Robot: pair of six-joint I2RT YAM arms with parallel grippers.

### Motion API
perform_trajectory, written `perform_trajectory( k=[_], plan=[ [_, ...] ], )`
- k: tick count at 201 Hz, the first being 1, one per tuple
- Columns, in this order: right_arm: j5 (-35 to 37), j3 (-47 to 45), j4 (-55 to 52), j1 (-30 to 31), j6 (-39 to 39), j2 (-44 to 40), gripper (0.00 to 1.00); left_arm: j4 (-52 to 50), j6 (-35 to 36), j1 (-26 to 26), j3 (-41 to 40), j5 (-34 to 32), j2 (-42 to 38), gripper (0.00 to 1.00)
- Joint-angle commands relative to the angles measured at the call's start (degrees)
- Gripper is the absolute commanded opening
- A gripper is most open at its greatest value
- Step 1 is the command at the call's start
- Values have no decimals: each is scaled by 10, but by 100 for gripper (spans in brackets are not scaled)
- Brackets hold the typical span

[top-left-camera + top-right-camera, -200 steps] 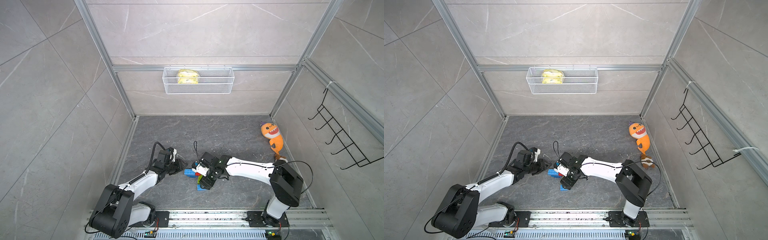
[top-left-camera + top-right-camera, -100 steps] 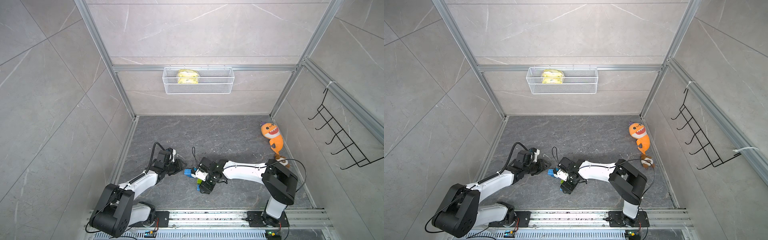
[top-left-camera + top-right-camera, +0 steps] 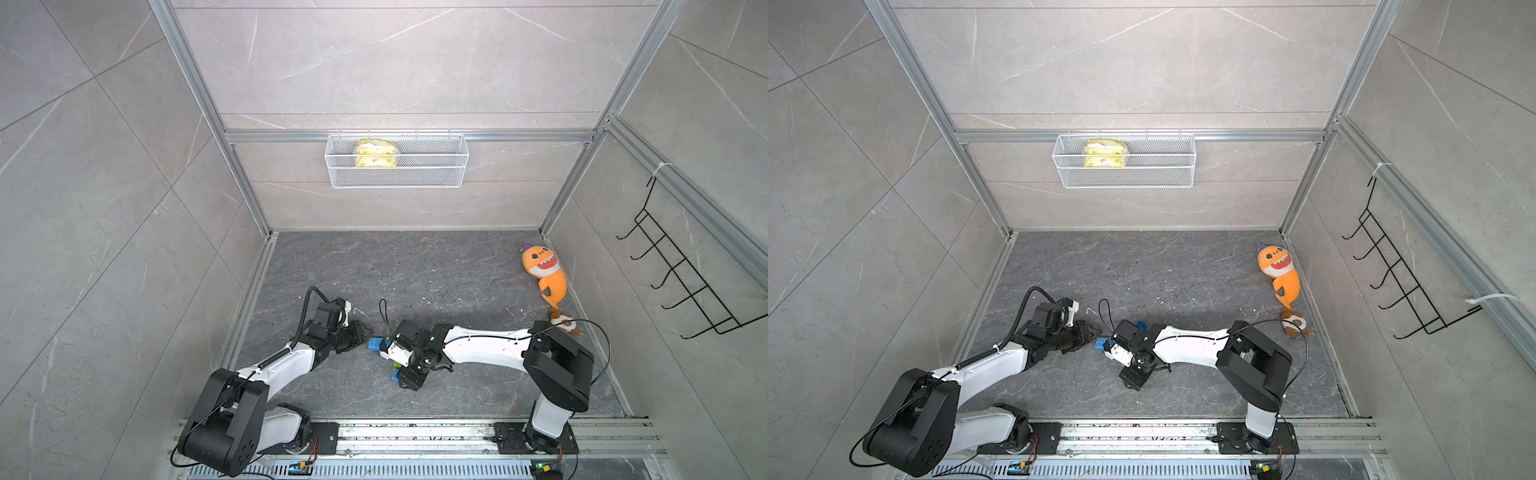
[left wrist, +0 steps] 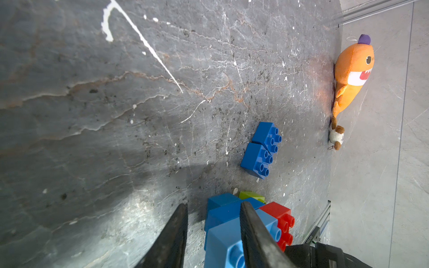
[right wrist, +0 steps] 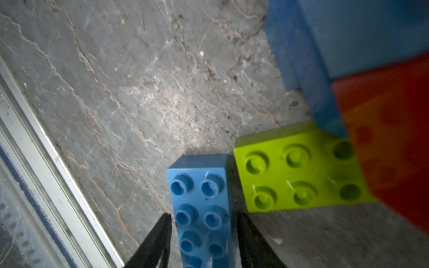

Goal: Assemble a heart with lego
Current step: Pick up the lego brick from the center of the board, then adjust the lego brick at the center of the board.

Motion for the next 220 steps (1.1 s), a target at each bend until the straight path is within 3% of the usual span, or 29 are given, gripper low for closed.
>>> perform_trajectory(
  k=[1, 21, 40, 88, 126, 172, 220],
  plan=[
    [20, 10, 11, 4, 17, 6, 47, 9, 0, 3, -4, -3, -15, 41],
    [25, 11, 9, 5, 20, 5, 37, 7, 0, 4, -6, -3, -17, 41],
    [28, 3, 7, 5, 17, -4, 33, 2, 1, 5, -6, -5, -23, 41],
    [-15, -5, -26, 4, -19, -73, 31, -4, -1, 7, -17, -9, -33, 41],
    [-25, 59, -97, -3, -70, -119, 31, -3, 0, 8, -26, -9, -38, 42],
    [22, 209, -219, -24, -174, -50, 33, 0, -8, 9, -37, -4, -54, 41],
    [55, 291, -239, -73, -211, 10, 33, -21, -12, 15, -32, -6, -85, 44]
  ],
)
